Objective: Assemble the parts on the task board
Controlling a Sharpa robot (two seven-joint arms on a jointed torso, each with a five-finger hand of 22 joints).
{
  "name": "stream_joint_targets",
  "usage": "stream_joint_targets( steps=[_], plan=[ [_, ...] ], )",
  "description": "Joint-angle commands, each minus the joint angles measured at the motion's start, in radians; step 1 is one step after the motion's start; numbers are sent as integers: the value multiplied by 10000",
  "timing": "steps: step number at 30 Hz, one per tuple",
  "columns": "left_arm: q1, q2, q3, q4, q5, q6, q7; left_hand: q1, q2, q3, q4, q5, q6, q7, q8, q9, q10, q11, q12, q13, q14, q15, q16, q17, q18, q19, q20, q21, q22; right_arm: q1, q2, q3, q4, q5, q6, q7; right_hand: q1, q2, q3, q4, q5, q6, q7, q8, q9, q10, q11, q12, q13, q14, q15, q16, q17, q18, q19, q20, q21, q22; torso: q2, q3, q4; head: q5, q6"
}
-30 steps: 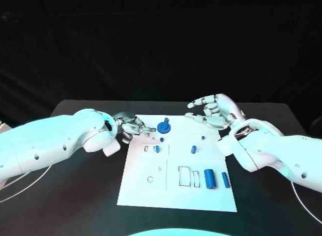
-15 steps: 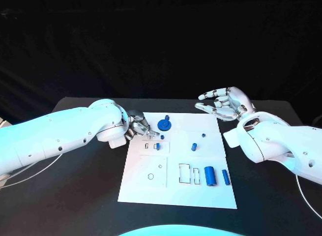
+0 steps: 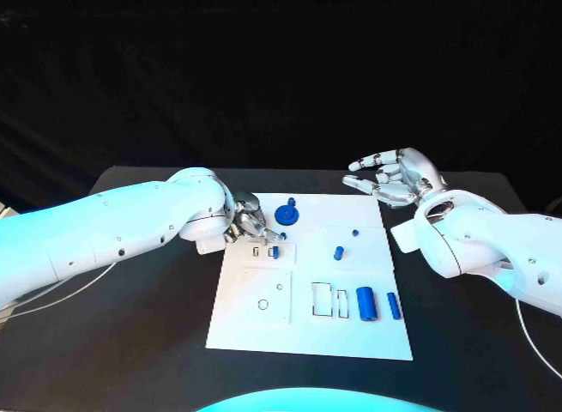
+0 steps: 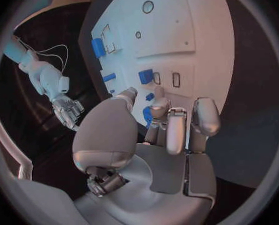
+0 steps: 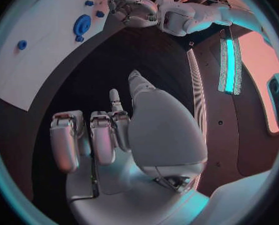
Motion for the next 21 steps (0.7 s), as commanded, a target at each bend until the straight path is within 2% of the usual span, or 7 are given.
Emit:
stream_joint_targets(
  steps=[1, 8, 21],
  plan=[
    [23, 122, -32, -56, -67, 620, -145, 26, 29, -48, -16, 44, -57, 13, 7, 16, -79, 20, -34, 4, 551, -63, 61, 1066, -188, 57, 16, 60, 6, 3, 11, 5, -7, -59, 158, -105, 42, 22, -11, -11, 7, -79, 22, 42, 10, 361, -25, -58, 2031, 986, -34, -63, 2420, -35, 833, 6, -36, 2363, 1, -2, -6, 2, -10],
    [25, 314, -99, -191, -34, 698, -152, 42, 40, -43, -15, 48, -57, 13, 8, 22, -80, 19, -32, 6, 551, -63, 62, 1067, -191, 65, 16, 64, 17, 4, 28, 4, -23, -69, 191, -154, 57, 23, -10, -20, 6, -90, 23, 47, 12, 355, -24, -65, 2025, 980, -34, -72, 2401, -31, 825, 5, -51, 2353, 7, -5, -16, -14, -25],
    [25, 419, -126, -205, 54, 860, -124, 456, 160, 78, -33, 69, -62, 0, 32, 158, -83, 10, -1, 47, 562, -68, 88, 1117, -194, 61, 18, 72, 39, 5, 76, 4, -70, -95, 235, -245, 57, 26, -9, -20, 7, -92, 23, 49, 13, 357, -24, -62, 2027, 978, -34, -77, 2390, -31, 825, 5, -53, 2352, 3, -6, 6, -40, -61]
  ],
)
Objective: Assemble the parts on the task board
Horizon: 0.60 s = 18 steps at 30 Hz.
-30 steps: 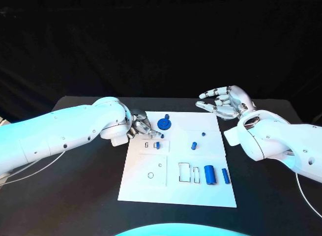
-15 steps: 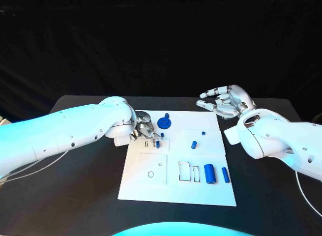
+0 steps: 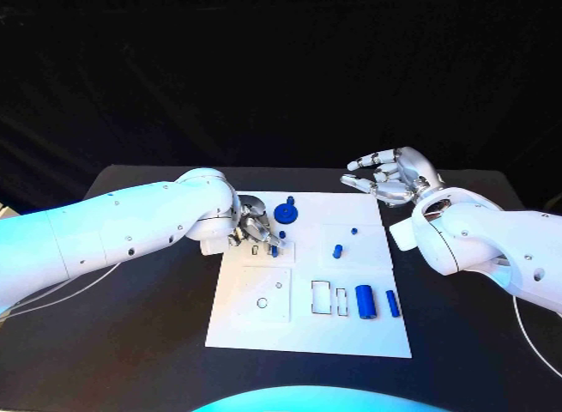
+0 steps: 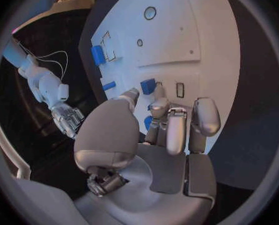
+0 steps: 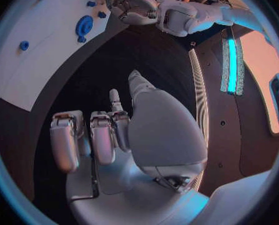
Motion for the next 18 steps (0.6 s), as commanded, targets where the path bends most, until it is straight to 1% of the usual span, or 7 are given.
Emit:
stream_joint_targets(
  steps=[1, 8, 11, 12, 14, 17, 18],
  plan=[
    [19, 39, -2, 14, 80, 325, 2, 209, 14, 94, -24, 56, -60, -5, 35, 39, -46, -32, 0, 16, 563, -72, 54, 1125, -194, 62, 19, 35, 10, 1, 21, 5, -11, -87, 184, -32, 63, 40, -5, -21, 7, -62, -9, 58, 19, 360, -23, -60, 2029, 976, -34, -40, 2388, -30, 824, 5, -55, 2353, 2, 3, 4, 2, -9],
    [18, 59, -10, 18, 114, 370, 16, 672, 140, 361, -32, 55, -47, -42, 47, 164, -51, -66, 7, 32, 566, -99, 63, 1143, -193, 53, 12, 41, 23, 0, 61, 4, -58, -102, 214, -64, 67, 47, -2, -22, 7, -63, -9, 63, 21, 358, -23, -62, 2027, 973, -34, -47, 2374, -27, 818, 5, -66, 2345, 2, 3, 0, 2, -31],
    [18, 52, -11, 11, 184, 346, 22, 1071, 198, 690, -43, 56, -24, -91, 95, 303, -41, -113, 15, 55, 572, -141, 73, 1165, -193, 49, -6, 45, 32, 0, 82, 4, -81, -107, 228, -83, 67, 47, -2, -22, 7, -63, -9, 63, 21, 358, -23, -62, 2027, 973, -34, -47, 2374, -27, 818, 5, -66, 2345, -1, 4, 6, 0, -42],
    [18, 47, -12, 8, 225, 315, 29, 1193, 275, 884, -36, 64, 1, -117, 139, 386, -23, -135, 25, 74, 578, -156, 81, 1182, -192, 45, -17, 45, 34, 0, 91, 3, -88, -126, 221, -109, 67, 47, -2, -22, 7, -63, -9, 63, 21, 358, -23, -62, 2027, 973, -34, -47, 2374, -27, 818, 5, -66, 2345, -1, 6, 9, 7, -46],
    [18, 40, -12, 7, 269, 276, 38, 1317, 300, 1095, -42, 63, -8, -141, 184, 483, -29, -156, 12, 64, 578, -175, 81, 1185, -179, -10, -27, 19, -21, 0, 99, 3, -93, -166, 188, -161, 71, 54, 1, -23, 8, -64, -9, 67, 23, 357, -23, -64, 2025, 973, -34, -46, 2377, -22, 808, 4, -87, 2332, -1, 10, 12, 11, -52],
    [18, 28, -12, 5, 384, 191, 59, 1613, 257, 1875, -53, 73, -63, -188, 370, 850, 19, -219, 35, 120, 589, -232, 97, 1222, -175, -39, -63, 9, -30, -1, 108, 3, -106, -234, 149, -236, 72, 58, 2, -24, 8, -65, -9, 70, 24, 357, -23, -64, 2024, 971, -34, -50, 2367, -11, 787, 4, -127, 2305, -3, 10, 8, 16, -55],
    [18, 26, -11, 5, 440, 161, 66, 1681, 173, 2326, -43, 86, -103, -210, 469, 1050, 40, -235, 36, 130, 594, -242, 104, 1238, -175, -42, -85, 10, -25, -1, 111, 3, -112, -247, 142, -251, 74, 60, 3, -25, 8, -65, -9, 71, 25, 356, -24, -65, 2024, 970, -34, -52, 2364, -9, 783, 4, -134, 2301, -2, 7, 3, 18, -59]
  ],
)
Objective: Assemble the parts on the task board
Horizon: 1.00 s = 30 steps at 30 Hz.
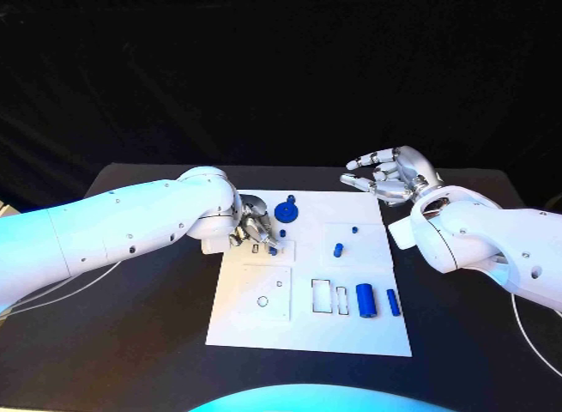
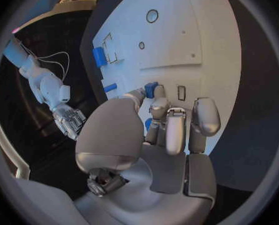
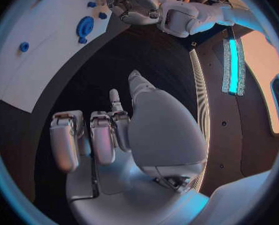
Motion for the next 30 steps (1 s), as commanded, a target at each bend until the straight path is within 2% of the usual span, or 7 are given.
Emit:
stream_joint_targets(
  steps=[1, 2, 3, 7, 20, 30],
  plan=[
    [3, 5, -7, 2, 349, -36, 67, 262, -157, 1005, -64, 70, -88, -93, 242, 481, 43, -91, 28, 27, 582, -99, 62, 1237, -177, -33, -95, 15, 16, -2, 16, 4, -15, -217, 85, -115, 74, 60, 3, -24, 8, -66, -9, 32, 15, 356, -23, -65, 2016, 970, -34, -52, 2358, -9, 783, 4, -57, 2293, -1, -1, -10, 9, -14],
    [3, 4, -7, 3, 398, -78, 79, 284, -334, 1718, -122, 30, -168, -24, 363, 749, 44, -104, 4, 18, 585, -126, 65, 1247, -178, -34, -118, 20, 27, -2, 18, 4, -20, -225, 82, -126, 74, 60, 3, -24, 8, -66, -9, 32, 15, 356, -23, -65, 2016, 970, -34, -52, 2358, -9, 783, 4, -57, 2293, -1, -2, -12, 10, -16],
    [2, 3, -6, 4, 439, -122, 91, 314, -369, 1922, -186, 58, -191, -77, 391, 816, 59, -105, 9, 24, 587, -113, 67, 1253, -183, -24, -119, 26, 42, -2, 19, 4, -25, -231, 81, -134, 74, 60, 3, -24, 8, -66, -9, 32, 15, 356, -23, -65, 2016, 970, -34, -52, 2358, -9, 783, 4, -57, 2293, 0, -3, -18, 18, -13],
    [2, -9, -3, 17, 559, -243, 124, -39, -755, 3588, -689, 17, -307, -60, 671, 1447, 135, -87, 18, 56, 593, -104, 73, 1274, -184, -27, -136, 48, 76, -2, 20, 4, -40, -242, 83, -153, 74, 60, 3, -24, 8, -66, -9, 32, 15, 356, -23, -65, 2016, 970, -34, -52, 2358, -9, 783, 4, -57, 2293, -2, 1, -19, 20, -11],
    [1, -220, 49, 201, 392, -668, 200, -703, -1069, 4866, -1604, 20, -267, -91, 786, 2026, 333, -123, 154, 248, 664, -140, 157, 1436, -213, 102, -173, 154, 259, -5, -18, 3, -67, -209, 125, -176, 83, 70, 7, -29, 7, -70, -9, 40, 18, 350, -24, -72, 2010, 966, -34, -58, 2346, -5, 774, 4, -75, 2281, -1, 2, 11, 17, -25],
    [-6, -298, 29, 474, -821, -906, 223, -1088, -1314, 5450, -2059, 154, -55, -161, 804, 2242, 638, -198, 353, 519, 754, -213, 264, 1640, -290, 432, -238, 341, 629, -15, -26, 2, -86, -202, 178, -166, 75, 77, 3, -25, 4, -79, -7, 50, 22, 351, -23, -72, 2009, 965, -34, -60, 2342, -4, 773, 3, -79, 2279, 7, 5, -4, 52, -83]
  ],
)
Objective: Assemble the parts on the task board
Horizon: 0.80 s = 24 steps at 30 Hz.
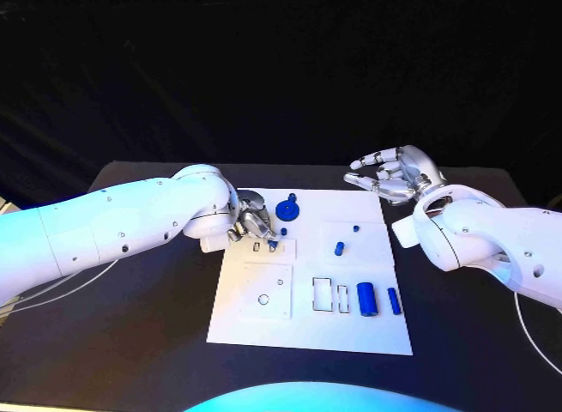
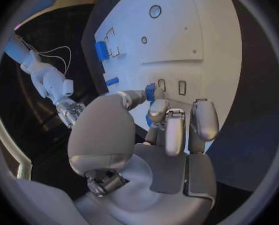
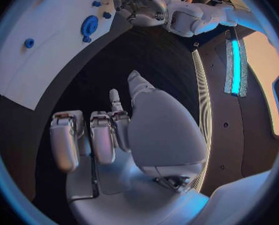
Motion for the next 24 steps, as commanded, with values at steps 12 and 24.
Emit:
stream_joint_targets(
  steps=[12, 24],
  plan=[
    [-25, -63, -177, 470, -1917, -778, 203, -310, -216, 2135, -2074, 271, 351, -148, 44, 234, 298, -71, 180, 220, 774, -114, 84, 1709, -249, 323, -32, 196, 303, -23, -22, 2, -15, -99, 199, 71, 8, 46, -7, -8, 2, -91, -6, 61, 18, 347, -20, -41, 2007, 963, -34, -64, 2337, -2, 767, 2, -52, 2275, -8, -4, -7, 50, -101],
    [-117, -83, -255, 565, -2098, -927, 158, -376, -267, 2231, -2140, 412, 425, -166, 30, 264, 381, -91, 227, 297, 779, -134, 88, 1717, -263, 384, -51, 232, 371, -36, -17, 1, -25, -100, 231, 78, -8, 51, -14, 2, 1, -100, -4, 65, 19, 348, -20, -40, 2007, 963, -33, -64, 2338, -1, 766, 2, -55, 2273, 0, -11, -18, 76, -124]
  ],
)
